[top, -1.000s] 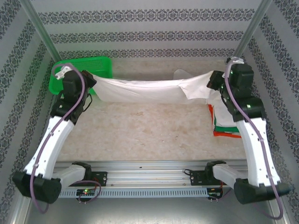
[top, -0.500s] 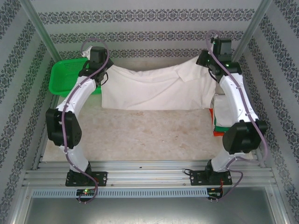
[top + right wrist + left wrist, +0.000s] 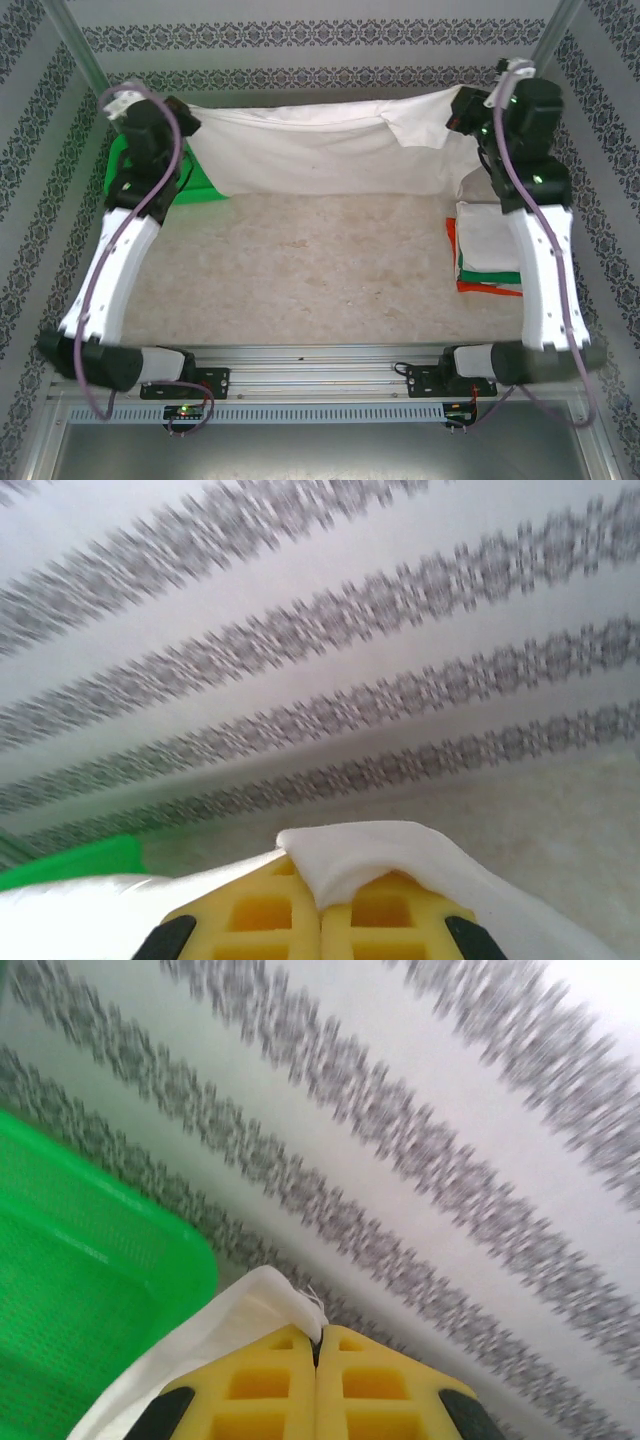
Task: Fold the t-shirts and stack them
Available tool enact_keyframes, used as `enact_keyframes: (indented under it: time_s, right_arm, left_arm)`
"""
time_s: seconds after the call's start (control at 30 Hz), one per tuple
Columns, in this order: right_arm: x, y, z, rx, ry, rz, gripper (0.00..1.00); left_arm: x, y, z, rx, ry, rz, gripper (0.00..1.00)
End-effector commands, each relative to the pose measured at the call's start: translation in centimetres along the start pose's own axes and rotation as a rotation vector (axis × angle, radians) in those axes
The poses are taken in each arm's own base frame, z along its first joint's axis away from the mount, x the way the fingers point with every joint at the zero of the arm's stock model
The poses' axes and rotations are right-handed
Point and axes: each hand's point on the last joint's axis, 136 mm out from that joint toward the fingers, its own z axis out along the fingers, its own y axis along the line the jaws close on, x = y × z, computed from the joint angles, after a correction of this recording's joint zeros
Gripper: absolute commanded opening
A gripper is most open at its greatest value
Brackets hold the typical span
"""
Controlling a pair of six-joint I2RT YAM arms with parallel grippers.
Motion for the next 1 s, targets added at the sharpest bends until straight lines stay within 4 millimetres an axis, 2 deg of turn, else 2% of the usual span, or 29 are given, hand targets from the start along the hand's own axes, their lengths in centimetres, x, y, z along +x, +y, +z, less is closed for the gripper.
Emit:
enact_keyframes:
  time_s: [0.0,0.13,0.23,0.33,0.43,0.6,0.67,0.9,0.97]
  right_arm:
    - [-2.1,2.7,-3.8,-0.095,-0.058,0.011,0.00]
    - [-3.5,4.4,-8.0,-0.147,-0.108,0.009,0.00]
    - [-4.3,5.2,-10.1,-0.171,-0.136,0.002,0.00]
    - [-4.6,5.7,-10.9,-0.190,-0.141,0.005,0.00]
    - [-4.5,6.1,-10.5,-0.214,-0.125,0.013,0.00]
    - [-3.3,4.6,-7.5,-0.152,-0.082,0.002,0.00]
    - [-2.3,3.4,-5.3,-0.122,-0.057,0.004,0.00]
    - [2.2,-1.5,3.9,-0.011,0.035,0.020,0.00]
    - [2.8,-2.6,6.3,0.008,0.045,0.034,0.00]
  left_arm:
    - [-4.4,-0.2,-3.3,0.015,-0.147,0.015,0.00]
    - [-5.9,-0.7,-6.3,0.065,-0.167,-0.001,0.00]
    - [-6.1,-1.0,-7.3,0.091,-0.160,-0.007,0.00]
    - [-5.5,-1.0,-6.6,0.096,-0.145,-0.003,0.00]
    - [-4.1,-1.1,-5.2,0.091,-0.095,0.009,0.00]
    - [-1.3,-0.5,-1.6,0.049,-0.030,0.033,0.00]
    - [0.5,0.0,0.6,0.017,0.007,0.055,0.00]
    - [8.5,0.8,9.2,-0.008,0.190,0.053,0.00]
    - [9.9,0.8,11.4,-0.023,0.220,0.061,0.00]
